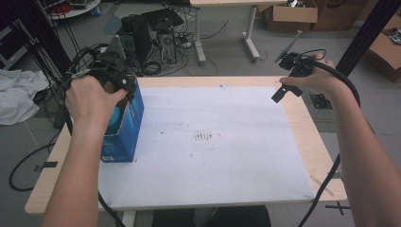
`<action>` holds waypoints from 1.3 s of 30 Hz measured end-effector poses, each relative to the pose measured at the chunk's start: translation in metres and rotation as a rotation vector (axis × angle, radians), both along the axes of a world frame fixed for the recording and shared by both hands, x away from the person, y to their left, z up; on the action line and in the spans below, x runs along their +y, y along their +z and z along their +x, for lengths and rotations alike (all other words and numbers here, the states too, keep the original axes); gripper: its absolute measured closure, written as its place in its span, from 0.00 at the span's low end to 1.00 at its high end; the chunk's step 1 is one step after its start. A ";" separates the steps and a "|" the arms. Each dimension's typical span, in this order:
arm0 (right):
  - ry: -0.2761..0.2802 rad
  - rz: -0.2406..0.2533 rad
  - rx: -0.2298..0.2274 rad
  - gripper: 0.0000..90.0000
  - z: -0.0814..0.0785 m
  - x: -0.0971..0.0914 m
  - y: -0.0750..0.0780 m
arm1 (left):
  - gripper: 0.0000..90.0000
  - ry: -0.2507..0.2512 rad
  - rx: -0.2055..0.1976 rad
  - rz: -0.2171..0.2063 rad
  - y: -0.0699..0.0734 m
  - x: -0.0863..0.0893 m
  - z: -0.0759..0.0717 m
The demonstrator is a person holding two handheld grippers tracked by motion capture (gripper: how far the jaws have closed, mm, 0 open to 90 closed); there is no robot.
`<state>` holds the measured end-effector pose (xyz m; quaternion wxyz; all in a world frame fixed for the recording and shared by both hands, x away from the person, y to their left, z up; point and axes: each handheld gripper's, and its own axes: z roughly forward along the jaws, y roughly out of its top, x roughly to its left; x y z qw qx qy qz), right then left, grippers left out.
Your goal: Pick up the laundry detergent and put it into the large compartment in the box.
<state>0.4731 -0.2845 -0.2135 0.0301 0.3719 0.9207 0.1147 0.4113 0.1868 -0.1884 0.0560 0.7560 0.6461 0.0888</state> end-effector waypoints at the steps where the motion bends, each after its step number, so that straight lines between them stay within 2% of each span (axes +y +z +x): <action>1: 0.000 0.001 0.001 0.18 0.000 0.000 0.000 | 0.17 -0.013 -0.001 0.002 0.000 -0.005 -0.001; 7: 0.002 0.002 -0.005 0.18 -0.003 0.002 0.003 | 0.13 -0.096 0.006 0.016 -0.002 -0.034 -0.004; 11: 0.005 -0.001 -0.007 0.18 -0.003 0.003 0.003 | 0.11 -0.132 0.009 0.005 -0.007 -0.054 -0.007; 21: 0.006 -0.003 -0.002 0.18 -0.002 0.006 0.001 | 0.06 -0.226 0.029 -0.009 -0.032 -0.099 -0.010; 28: 0.003 -0.002 0.000 0.18 -0.004 0.003 0.002 | 0.05 -0.273 0.033 -0.017 -0.047 -0.123 -0.014; 33: -0.002 -0.005 0.000 0.18 -0.004 0.001 0.002 | 0.04 -0.293 0.043 -0.006 -0.054 -0.133 -0.015; 35: -0.002 -0.003 -0.002 0.18 -0.004 0.001 0.001 | 0.04 -0.302 0.052 -0.017 -0.058 -0.137 -0.015; 39: -0.002 -0.004 -0.001 0.18 -0.004 0.003 0.002 | 0.05 -0.307 0.064 -0.001 -0.063 -0.144 -0.015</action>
